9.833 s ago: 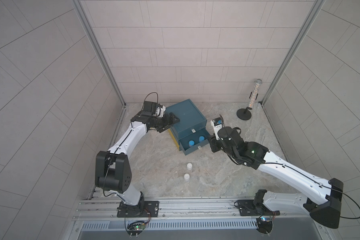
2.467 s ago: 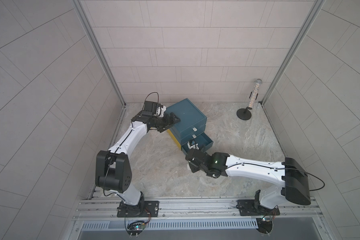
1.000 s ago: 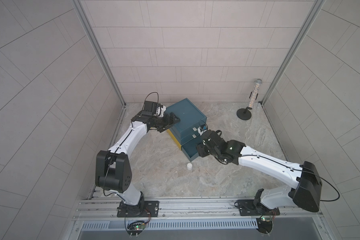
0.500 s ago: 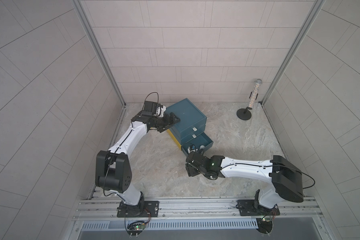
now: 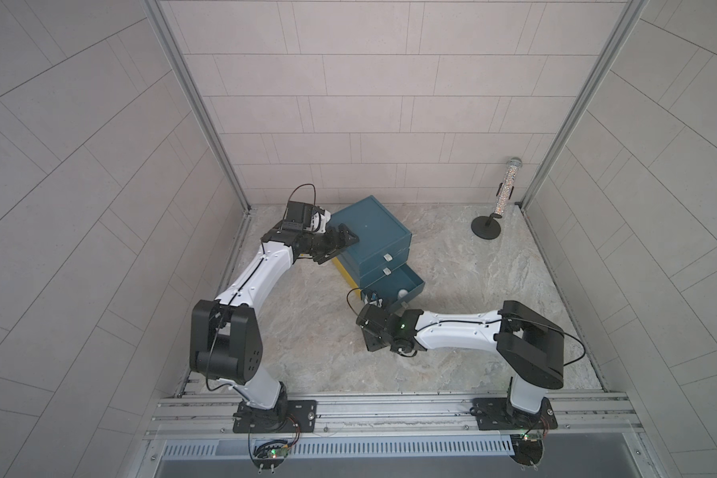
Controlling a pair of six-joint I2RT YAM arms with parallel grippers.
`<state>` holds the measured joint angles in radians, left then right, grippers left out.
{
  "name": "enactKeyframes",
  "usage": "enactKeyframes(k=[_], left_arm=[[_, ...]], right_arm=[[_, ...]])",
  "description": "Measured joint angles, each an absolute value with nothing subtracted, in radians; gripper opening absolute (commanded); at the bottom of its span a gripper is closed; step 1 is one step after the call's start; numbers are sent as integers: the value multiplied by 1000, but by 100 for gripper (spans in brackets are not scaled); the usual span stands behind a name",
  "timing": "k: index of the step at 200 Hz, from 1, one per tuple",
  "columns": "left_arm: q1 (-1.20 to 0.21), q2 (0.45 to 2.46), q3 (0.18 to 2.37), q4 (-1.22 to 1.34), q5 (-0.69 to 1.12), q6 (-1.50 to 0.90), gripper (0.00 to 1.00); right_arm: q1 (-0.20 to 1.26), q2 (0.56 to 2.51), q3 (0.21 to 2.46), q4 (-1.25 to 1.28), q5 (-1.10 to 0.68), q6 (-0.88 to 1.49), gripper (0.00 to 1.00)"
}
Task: Put the paint cans in the drawer according to color
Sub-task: Pick up the paint can at the center of the board.
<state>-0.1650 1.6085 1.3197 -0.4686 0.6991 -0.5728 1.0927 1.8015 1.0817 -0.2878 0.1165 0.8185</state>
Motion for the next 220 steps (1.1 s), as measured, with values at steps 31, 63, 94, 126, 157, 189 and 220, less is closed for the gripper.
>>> enactKeyframes(k=[31, 63, 94, 126, 157, 189, 220], left_arm=[[-165, 1608, 1320, -469, 699, -573, 93], [-165, 1608, 1320, -469, 699, -573, 93], [-165, 1608, 1320, -469, 699, -573, 93], [-165, 1608, 1320, -469, 699, -573, 93], [-165, 1608, 1320, -469, 699, -573, 93], [-165, 1608, 1320, -469, 699, -573, 93], [-165, 1608, 1320, -469, 699, -573, 93]], right_arm=[[1092, 1812, 1092, -290, 126, 815, 46], [1092, 1812, 1092, -292, 144, 806, 36], [1092, 1812, 1092, -292, 155, 793, 24], [1093, 1805, 1090, -303, 167, 785, 16], [1098, 1737, 1088, -359, 169, 775, 14], [1108, 1589, 1088, -426, 179, 752, 15], [1110, 1430, 1091, -483, 210, 710, 17]])
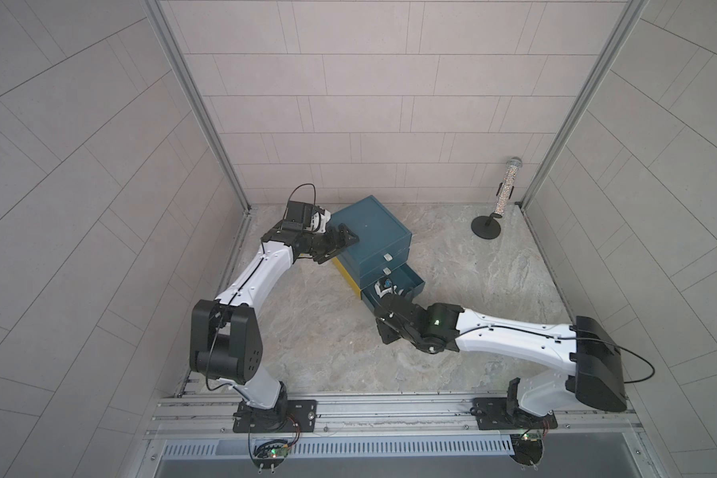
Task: Put the paint cans in the drawer according to color
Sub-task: Pick up the paint can at the center of the board, then place the paint can in the drawer.
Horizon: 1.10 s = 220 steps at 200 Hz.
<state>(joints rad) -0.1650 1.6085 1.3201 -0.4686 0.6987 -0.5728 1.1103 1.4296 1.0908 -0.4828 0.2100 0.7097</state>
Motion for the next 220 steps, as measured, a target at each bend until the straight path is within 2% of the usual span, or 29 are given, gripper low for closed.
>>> enactKeyframes(k=[35, 82, 130, 220], left_arm=[[-165, 1608, 1320, -469, 698, -573, 93], [-165, 1608, 1320, -469, 697, -573, 93], [-165, 1608, 1320, -469, 696, -573, 93], [-165, 1609, 1320, -469, 699, -573, 93]], right_arm=[[1070, 1307, 1092, -526, 241, 668, 20], [883, 1278, 1120, -535, 202, 620, 20], [772, 1384, 1122, -464, 114, 599, 19], [757, 1621, 1101, -264, 4, 630, 17]])
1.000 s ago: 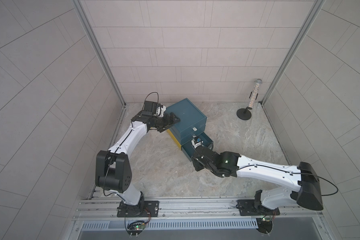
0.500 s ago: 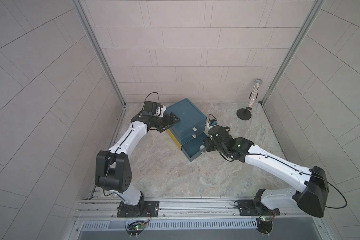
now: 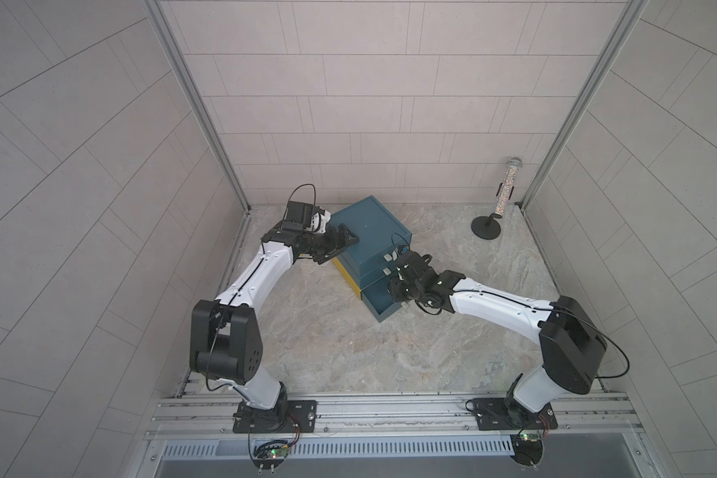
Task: Put the paint cans in the drawer according to color
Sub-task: Place the paint can in the drawer, then close the drawer in the storage box.
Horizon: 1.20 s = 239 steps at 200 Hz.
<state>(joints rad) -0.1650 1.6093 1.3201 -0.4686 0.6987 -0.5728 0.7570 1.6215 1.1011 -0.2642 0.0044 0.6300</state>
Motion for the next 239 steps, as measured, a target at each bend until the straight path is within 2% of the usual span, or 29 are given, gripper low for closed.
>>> enactKeyframes(k=[16, 69, 120, 175, 217, 239], left_arm=[[-165, 1610, 1320, -469, 699, -573, 93], [-165, 1612, 1320, -469, 707, -573, 93], [-165, 1612, 1320, -469, 707, -573, 93], [-165, 1612, 1320, -469, 707, -573, 93], [-165, 1612, 1320, -469, 707, -573, 93], [-165, 1613, 1322, -470, 707, -573, 93]], right_arm=[[757, 1637, 1083, -242, 0, 638, 19], [759, 1671, 1076, -212, -12, 645, 38], [759, 1674, 1076, -213, -11, 647, 52], [759, 1585, 1072, -260, 25, 632, 53], [759, 1328, 1016, -290, 131, 603, 49], [744, 1185, 949, -302, 184, 592, 42]])
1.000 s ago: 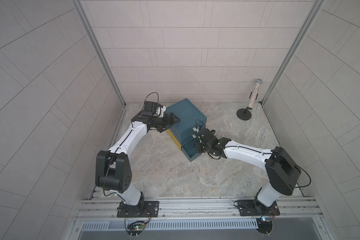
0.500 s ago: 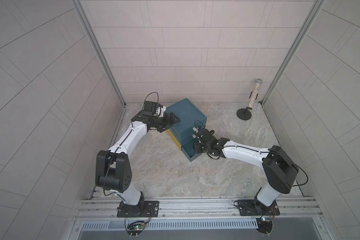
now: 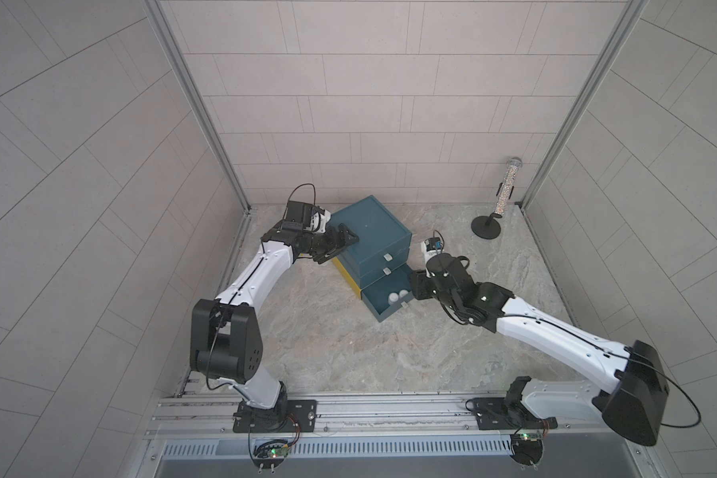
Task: Put the paint cans in the drawer according to color
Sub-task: Close the drawer in the storage box.
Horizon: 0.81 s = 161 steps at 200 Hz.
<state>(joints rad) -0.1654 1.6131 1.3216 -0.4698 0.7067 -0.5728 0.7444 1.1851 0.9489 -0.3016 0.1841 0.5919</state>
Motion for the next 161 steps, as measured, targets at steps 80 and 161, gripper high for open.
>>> enactKeyframes(k=[80, 161], left_arm=[[-166, 1613, 1322, -470, 707, -573, 93], [-171, 1614, 1324, -473, 703, -572, 93]], right_arm=[[553, 1219, 787, -316, 47, 652, 9], [549, 1537, 753, 44, -169, 841, 0]])
